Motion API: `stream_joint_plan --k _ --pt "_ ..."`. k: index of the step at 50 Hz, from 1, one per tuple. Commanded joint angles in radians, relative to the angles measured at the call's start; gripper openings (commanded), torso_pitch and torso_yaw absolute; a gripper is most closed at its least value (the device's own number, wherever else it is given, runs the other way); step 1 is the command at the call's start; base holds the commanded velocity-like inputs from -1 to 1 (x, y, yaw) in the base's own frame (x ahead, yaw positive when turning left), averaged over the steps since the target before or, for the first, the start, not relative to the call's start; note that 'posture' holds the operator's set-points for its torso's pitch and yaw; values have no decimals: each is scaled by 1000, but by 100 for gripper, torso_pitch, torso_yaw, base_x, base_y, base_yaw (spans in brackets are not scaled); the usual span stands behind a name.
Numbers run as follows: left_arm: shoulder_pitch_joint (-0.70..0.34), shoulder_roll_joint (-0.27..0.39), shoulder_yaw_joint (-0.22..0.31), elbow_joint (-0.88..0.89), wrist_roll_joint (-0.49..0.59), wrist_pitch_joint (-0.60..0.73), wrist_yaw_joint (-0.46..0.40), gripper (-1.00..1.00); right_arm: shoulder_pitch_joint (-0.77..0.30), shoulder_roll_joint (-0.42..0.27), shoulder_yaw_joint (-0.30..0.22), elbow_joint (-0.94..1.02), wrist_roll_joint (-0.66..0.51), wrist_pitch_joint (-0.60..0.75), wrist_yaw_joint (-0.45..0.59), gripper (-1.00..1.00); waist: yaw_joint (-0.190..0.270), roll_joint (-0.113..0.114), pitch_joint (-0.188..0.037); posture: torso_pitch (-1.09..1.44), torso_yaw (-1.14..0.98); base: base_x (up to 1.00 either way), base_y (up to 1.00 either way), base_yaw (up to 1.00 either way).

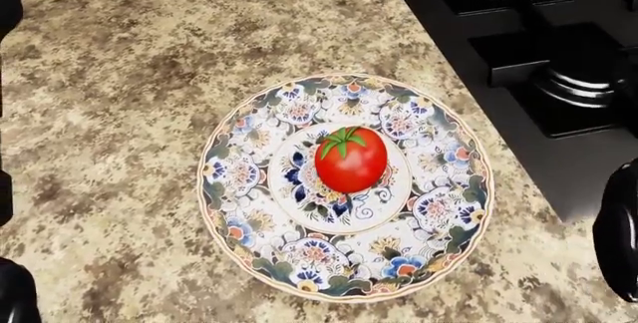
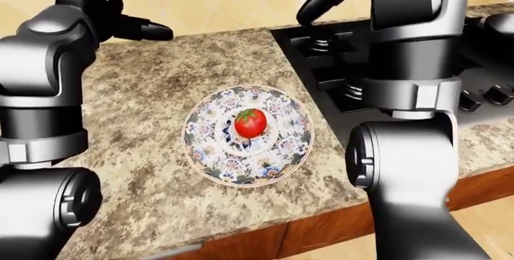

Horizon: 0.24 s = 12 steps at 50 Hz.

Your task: Pick the tomato from the pan and place it on the plate.

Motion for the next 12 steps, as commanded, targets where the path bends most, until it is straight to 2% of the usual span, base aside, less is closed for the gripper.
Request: stream_joint_plan --k 1,12 --pt "-38 9 4 -37 6 -27 5 100 -35 -26 -6 -38 27 1 -40 100 1 -1 -35 0 0 0 0 0" --pt "-33 3 4 -42 11 -26 4 100 -9 -133 -31 -45 108 49 -146 100 6 -12 -34 0 0 0 0 0"
